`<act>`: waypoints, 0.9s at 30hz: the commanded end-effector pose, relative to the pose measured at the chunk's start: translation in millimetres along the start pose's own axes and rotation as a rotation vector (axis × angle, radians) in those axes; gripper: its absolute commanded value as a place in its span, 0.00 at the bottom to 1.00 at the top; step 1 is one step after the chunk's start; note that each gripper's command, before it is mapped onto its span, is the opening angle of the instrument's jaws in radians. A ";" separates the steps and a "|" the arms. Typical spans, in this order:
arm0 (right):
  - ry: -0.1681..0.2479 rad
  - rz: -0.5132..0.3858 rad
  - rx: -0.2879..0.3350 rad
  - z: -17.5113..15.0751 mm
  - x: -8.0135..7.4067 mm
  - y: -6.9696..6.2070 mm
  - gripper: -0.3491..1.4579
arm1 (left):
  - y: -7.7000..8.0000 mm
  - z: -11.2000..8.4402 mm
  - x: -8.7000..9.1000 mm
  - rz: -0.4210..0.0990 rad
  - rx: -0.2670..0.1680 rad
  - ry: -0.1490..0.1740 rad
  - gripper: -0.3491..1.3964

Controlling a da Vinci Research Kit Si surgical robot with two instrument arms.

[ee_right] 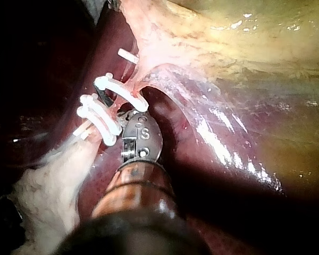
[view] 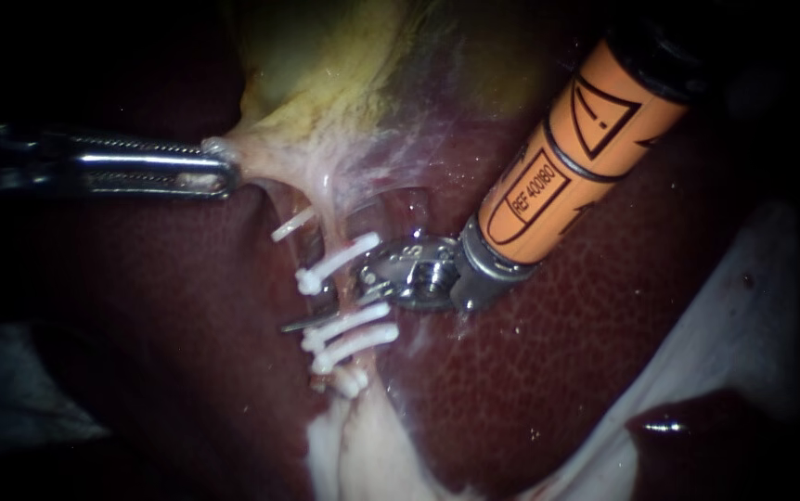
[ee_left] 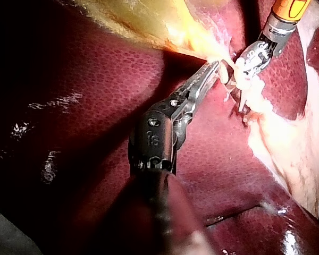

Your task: Go to the cutting position right tube

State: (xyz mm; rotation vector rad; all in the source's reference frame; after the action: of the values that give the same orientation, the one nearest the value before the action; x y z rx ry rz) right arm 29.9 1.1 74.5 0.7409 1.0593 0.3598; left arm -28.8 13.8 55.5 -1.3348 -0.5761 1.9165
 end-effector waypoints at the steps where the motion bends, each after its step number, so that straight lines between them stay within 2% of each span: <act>1: 0.000 0.000 0.001 -0.2 0.0 0.0 0.77 | 0.0 -0.1 0.0 0.000 -0.001 0.000 0.00; 10: 0.002 0.011 0.016 -3.4 1.0 -0.2 0.77 | -0.1 -0.5 -0.1 0.001 -0.004 -0.001 0.00; 20: 0.001 0.012 0.031 -7.1 0.2 -0.2 0.77 | -0.2 -0.8 -0.2 0.001 -0.006 -0.002 0.00; 27: 0.001 0.016 0.042 -9.6 0.2 -0.4 0.77 | -0.2 -0.9 -0.2 0.002 -0.007 -0.002 0.00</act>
State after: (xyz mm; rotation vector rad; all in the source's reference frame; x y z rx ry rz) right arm 21.2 4.5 71.2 0.7891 1.0652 0.3514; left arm -27.9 13.7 55.4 -1.3380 -0.5830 1.9188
